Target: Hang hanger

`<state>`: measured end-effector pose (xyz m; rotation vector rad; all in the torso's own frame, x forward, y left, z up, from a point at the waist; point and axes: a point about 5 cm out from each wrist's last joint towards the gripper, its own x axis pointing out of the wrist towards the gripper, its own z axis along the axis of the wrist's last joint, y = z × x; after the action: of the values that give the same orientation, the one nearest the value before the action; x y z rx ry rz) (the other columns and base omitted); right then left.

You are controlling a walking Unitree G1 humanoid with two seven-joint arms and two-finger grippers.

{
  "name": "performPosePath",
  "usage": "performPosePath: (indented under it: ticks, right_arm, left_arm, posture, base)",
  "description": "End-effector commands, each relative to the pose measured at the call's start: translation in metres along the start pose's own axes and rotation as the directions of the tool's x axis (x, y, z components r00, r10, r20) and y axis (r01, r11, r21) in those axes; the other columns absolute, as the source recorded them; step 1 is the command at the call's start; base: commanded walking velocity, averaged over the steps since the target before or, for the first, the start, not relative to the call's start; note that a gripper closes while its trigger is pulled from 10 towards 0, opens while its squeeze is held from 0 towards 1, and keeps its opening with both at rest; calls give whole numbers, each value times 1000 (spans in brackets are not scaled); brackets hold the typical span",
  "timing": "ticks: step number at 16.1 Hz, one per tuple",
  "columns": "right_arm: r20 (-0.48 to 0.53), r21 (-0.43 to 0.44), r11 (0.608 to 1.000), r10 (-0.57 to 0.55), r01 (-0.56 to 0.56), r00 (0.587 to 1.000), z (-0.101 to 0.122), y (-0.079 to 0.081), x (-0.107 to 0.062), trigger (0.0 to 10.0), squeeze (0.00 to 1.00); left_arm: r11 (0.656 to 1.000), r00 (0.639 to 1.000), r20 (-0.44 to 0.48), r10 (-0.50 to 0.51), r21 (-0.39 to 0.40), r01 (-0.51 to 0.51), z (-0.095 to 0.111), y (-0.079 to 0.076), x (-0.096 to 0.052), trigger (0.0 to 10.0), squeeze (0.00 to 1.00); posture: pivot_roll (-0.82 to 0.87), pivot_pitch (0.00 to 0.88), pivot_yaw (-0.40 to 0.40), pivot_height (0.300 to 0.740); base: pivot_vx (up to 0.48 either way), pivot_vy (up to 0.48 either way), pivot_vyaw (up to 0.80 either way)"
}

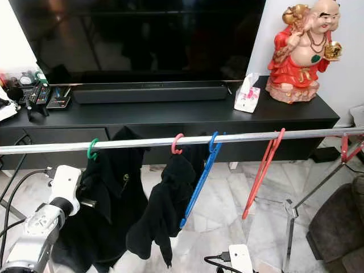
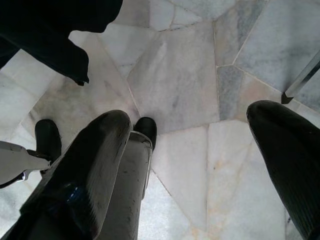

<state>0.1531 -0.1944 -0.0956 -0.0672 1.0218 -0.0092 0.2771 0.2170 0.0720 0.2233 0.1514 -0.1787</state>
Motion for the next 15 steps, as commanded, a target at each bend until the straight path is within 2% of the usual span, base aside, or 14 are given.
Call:
performPosePath:
  ticks: [1, 3, 7, 8, 9, 15]
  right_arm:
    - [-6, 7, 1000, 0, 0, 1000, -3, 1, 0, 10000, 0]
    - [-6, 7, 1000, 0, 0, 1000, -3, 1, 0, 10000, 0]
    - [-4, 8, 1000, -1, 1, 1000, -3, 1, 0, 10000, 0]
    - [-1, 15, 1000, -4, 4, 1000, -3, 1, 0, 10000, 0]
    - [0, 15, 1000, -6, 6, 1000, -3, 1, -1, 10000, 0]
    - [2, 14, 1000, -9, 8, 1000, -2, 0, -1, 10000, 0]
  left_arm:
    - [1000, 1000, 22, 0, 12, 0, 6, -3, 0, 0, 0]
    - [1000, 999, 32, 14, 12, -15, 8, -4, -2, 0, 0]
    - [992, 989, 90, 120, -33, -118, 13, -15, -10, 0, 0]
    - [992, 987, 101, 122, -38, -119, 13, -20, -15, 3529, 0]
    - [992, 986, 114, 121, -52, -116, 13, -24, -21, 10000, 0]
    - [982, 979, 98, 181, -66, -175, 3, -29, -45, 10000, 0]
  posture:
    - [-47, 0, -10, 740]
    - [-47, 0, -10, 740]
    - [-46, 0, -7, 740]
    - [-48, 0, -5, 740]
    - [-47, 0, -5, 740]
    - [-34, 0, -12, 740]
  base:
    - [0, 0, 0]
    - [0, 0, 0]
    - [0, 0, 0]
    - [0, 0, 0]
    - [0, 0, 0]
    - [0, 0, 0]
